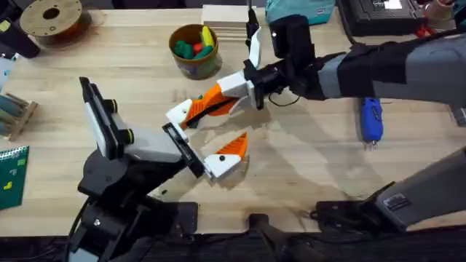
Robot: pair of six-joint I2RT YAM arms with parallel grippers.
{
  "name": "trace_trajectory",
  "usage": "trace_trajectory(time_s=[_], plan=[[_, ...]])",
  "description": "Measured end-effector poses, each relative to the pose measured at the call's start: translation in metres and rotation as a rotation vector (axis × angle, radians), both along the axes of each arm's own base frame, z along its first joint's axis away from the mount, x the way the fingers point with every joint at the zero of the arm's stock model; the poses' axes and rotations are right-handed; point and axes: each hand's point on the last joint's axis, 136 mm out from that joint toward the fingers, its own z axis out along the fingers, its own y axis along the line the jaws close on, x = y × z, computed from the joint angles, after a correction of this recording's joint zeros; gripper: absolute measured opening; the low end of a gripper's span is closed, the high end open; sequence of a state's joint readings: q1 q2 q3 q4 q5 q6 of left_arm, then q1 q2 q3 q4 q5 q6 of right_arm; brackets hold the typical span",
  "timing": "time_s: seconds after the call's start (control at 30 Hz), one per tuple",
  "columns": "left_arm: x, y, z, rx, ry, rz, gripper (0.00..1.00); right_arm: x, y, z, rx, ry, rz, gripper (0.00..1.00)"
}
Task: Pick up the gripper from the table and insert it into the empty holder that is missing its gripper. Then pick up a screw, insert it into the mounting hole, and use the screwdriver to tighten it. Finally, clean up the table by picking up the vegetable and placing it into the bucket.
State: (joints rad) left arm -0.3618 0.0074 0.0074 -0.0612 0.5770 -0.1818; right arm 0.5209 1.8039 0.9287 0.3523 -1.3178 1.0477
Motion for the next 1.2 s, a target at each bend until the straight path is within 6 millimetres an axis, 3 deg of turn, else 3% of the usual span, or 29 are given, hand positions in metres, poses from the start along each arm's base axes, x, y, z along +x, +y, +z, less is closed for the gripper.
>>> trace_trajectory(time_s=[0.37,0.53,0.9,1.07,1.2], plan=[[0.000,0.000,0.000,0.001,-0.003,-0.001,0.987,-0.001,0.000,0.000,0.001,0.007,0.007,0.138],[-0.007,-0.005,0.001,0.008,-0.017,-0.047,0.987,-0.002,0.001,-0.003,-0.004,0.008,0.006,0.435],[-0.015,-0.011,0.001,0.010,-0.024,-0.102,0.987,0.005,-0.005,-0.006,-0.004,0.020,-0.008,0.754],[-0.015,-0.011,0.001,0.010,-0.024,-0.103,0.987,0.016,-0.010,-0.001,0.027,-0.036,-0.032,0.795],[-0.015,-0.011,0.001,0.011,-0.026,-0.105,0.987,0.038,-0.015,0.008,0.063,-0.146,-0.092,0.801]])
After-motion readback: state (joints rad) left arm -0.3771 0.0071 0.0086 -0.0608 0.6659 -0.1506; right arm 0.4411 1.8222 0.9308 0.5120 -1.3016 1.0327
